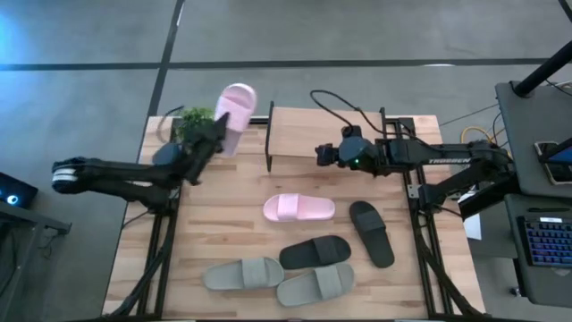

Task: Pick and place slides into the shelf
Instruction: Put the left pink slide on the shelf

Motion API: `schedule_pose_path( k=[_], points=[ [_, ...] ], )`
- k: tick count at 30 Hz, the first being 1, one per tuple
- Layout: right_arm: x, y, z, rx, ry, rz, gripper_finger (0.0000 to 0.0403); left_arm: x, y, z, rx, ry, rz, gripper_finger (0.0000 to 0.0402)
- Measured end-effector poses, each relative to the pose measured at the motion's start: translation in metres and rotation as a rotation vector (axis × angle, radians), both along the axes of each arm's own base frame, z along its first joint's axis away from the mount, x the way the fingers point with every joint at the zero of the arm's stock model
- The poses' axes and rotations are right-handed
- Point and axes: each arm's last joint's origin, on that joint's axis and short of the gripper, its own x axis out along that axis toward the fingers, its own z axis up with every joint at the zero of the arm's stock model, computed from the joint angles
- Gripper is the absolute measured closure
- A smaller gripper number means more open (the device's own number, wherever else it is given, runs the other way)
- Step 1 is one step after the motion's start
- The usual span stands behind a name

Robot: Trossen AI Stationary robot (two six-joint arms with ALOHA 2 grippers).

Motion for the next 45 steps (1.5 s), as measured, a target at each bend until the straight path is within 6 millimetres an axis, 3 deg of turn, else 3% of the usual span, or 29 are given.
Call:
schedule_pose_path(
  k=[4, 10, 13, 17, 22, 26, 35, 45],
  points=[
    [-0.001, -0.001, 0.001, -0.004, 0.001, -0.015, 0.0183, 0.03, 0.018, 0.021, 0.002, -0.237, -0.036, 0.0401],
    [-0.001, -0.001, 0.001, 0.016, -0.008, -0.033, 0.0183, 0.09, 0.039, 0.027, -0.002, -0.21, -0.191, 0.0392],
    [-0.004, -0.001, 0.002, 0.019, -0.008, -0.034, 0.0184, 0.109, 0.045, 0.036, -0.008, -0.286, -0.259, 0.039],
    [-0.017, 0.001, 0.005, 0.04, 0.018, -0.048, 0.0184, 0.131, 0.05, 0.03, -0.019, -0.256, -0.284, 0.039],
    [-0.041, 0.003, 0.015, 0.06, 0.033, -0.067, 0.0184, 0.144, 0.055, 0.017, -0.112, -0.237, -0.31, 0.0389],
    [-0.048, 0.003, 0.023, 0.056, -0.021, -0.068, 0.0184, 0.157, 0.061, -0.008, -0.168, -0.181, -0.303, 0.0389],
    [-0.027, 0.001, 0.043, -0.1, -0.161, 0.031, 0.0187, 0.169, 0.073, -0.034, -0.22, -0.155, -0.308, 0.0389],
    [-0.02, -0.026, 0.046, -0.146, -0.138, -0.025, 0.0309, 0.165, 0.075, -0.033, -0.224, -0.031, -0.298, 0.0388]
  ],
)
